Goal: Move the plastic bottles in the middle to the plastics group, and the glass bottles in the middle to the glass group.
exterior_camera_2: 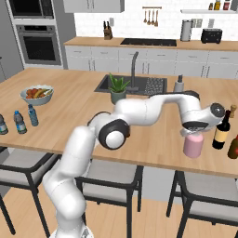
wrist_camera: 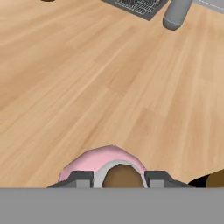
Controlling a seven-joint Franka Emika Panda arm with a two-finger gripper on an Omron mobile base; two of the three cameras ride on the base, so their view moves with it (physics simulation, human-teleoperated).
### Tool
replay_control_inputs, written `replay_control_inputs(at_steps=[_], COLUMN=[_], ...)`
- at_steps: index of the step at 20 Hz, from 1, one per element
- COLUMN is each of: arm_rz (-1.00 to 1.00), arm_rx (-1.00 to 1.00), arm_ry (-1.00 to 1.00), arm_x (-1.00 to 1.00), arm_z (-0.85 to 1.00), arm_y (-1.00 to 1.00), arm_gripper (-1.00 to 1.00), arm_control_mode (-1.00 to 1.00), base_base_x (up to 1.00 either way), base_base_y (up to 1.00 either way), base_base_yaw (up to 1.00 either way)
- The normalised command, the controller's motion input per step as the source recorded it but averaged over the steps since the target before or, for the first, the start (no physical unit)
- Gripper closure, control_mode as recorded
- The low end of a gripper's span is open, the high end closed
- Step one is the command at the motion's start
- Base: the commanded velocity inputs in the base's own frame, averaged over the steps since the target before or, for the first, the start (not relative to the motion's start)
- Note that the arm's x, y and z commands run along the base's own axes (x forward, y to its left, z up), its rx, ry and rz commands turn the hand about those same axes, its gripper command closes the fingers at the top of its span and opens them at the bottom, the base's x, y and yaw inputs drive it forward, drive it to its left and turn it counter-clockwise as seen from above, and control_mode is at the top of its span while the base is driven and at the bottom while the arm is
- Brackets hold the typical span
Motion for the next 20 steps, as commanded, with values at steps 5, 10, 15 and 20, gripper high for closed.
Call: replay_control_inputs(at_steps=[5,10,15,20], arm_rz=[0.00,-0.01,-0.02,0.00], arm_rx=[0.00,0.00,0.03,0.00], arm_ry=[-0.03,-0.03,-0.09,-0.07], arm_x=[0.04,0.02,0.12,0.22], arm_z=[-0.09,0.00,0.05,0.08], arm_y=[0.06,-0.11,-0.09,0.00], arm_gripper=[1.00,1.00,1.00,1.00], arm_control_mode=[-1.00,-1.00,-1.00,-1.00], base_base_x=[0.00,0.00,0.00,0.00], base_base_y=[0.00,0.00,0.00,0.00], base_base_yaw=[0.00,0.00,0.00,0.00])
